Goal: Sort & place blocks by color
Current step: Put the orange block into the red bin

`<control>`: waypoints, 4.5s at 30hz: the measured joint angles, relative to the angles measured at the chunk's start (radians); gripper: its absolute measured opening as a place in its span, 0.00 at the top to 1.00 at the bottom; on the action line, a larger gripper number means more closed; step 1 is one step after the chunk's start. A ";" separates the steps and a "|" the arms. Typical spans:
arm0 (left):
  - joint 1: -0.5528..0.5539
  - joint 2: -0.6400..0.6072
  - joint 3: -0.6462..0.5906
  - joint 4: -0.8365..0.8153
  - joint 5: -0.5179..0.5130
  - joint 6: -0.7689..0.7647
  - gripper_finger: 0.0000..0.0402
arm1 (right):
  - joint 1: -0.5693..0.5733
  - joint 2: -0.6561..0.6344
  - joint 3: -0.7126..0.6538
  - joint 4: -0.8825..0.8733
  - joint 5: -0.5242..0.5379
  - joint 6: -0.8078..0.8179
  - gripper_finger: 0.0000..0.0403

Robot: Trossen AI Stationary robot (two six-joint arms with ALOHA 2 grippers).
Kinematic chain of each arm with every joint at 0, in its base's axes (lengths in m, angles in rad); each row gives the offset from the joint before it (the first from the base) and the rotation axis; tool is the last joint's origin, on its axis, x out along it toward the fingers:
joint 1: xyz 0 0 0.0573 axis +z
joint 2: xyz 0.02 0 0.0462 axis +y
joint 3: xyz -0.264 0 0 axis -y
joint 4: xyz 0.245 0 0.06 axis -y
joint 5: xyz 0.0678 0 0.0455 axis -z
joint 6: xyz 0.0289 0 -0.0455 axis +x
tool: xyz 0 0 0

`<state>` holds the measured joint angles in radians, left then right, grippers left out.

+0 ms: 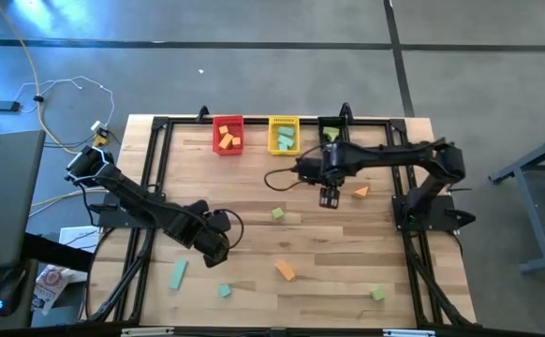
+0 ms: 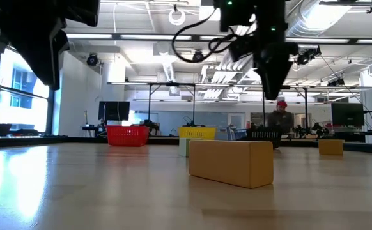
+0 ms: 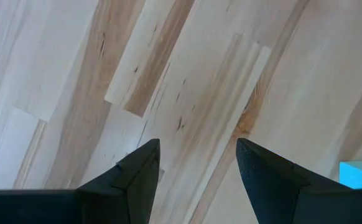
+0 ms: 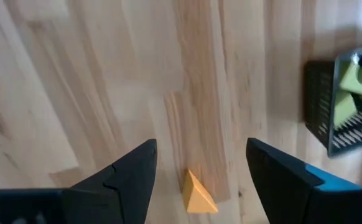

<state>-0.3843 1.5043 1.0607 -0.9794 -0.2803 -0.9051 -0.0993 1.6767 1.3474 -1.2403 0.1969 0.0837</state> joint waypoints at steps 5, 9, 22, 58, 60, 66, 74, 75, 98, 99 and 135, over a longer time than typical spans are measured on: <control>0.000 0.000 0.000 0.001 0.003 0.000 0.51 | 0.006 -0.152 -0.189 0.068 0.002 0.053 0.42; 0.000 0.000 0.000 0.003 0.003 0.000 0.51 | 0.005 -0.283 -0.313 0.118 -0.022 0.048 0.42; 0.000 0.000 0.000 0.009 -0.027 0.030 0.51 | -0.019 -0.471 -0.518 0.222 -0.003 -0.047 0.42; 0.212 0.000 0.000 0.012 -0.094 0.367 0.51 | -0.091 0.005 -0.516 0.209 0.039 -0.028 0.42; 0.221 0.000 0.000 0.012 -0.094 0.372 0.51 | -0.090 0.013 -0.514 0.208 0.045 -0.022 0.42; 0.235 0.000 0.000 0.012 -0.092 0.386 0.51 | -0.090 0.017 -0.515 0.206 0.047 -0.014 0.49; 0.236 0.000 0.000 0.012 -0.090 0.386 0.51 | -0.090 0.019 -0.518 0.204 0.028 -0.021 0.72; 0.236 0.000 0.000 0.012 -0.090 0.386 0.51 | -0.090 0.020 -0.518 0.204 0.033 -0.021 0.74; 0.252 0.001 0.000 -0.001 -0.089 0.487 0.51 | -0.089 0.020 -0.468 0.154 -0.019 0.049 0.83; 0.256 0.001 0.000 -0.003 -0.089 0.495 0.51 | -0.085 0.020 -0.463 0.158 -0.019 0.050 0.83; 0.623 0.001 0.000 -0.046 -0.111 0.802 0.51 | -0.026 0.018 -0.134 0.500 -0.137 -0.014 0.83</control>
<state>0.2389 1.5051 1.0607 -1.0252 -0.3911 -0.1027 -0.1253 1.6947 1.2132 -0.7406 0.0598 0.0700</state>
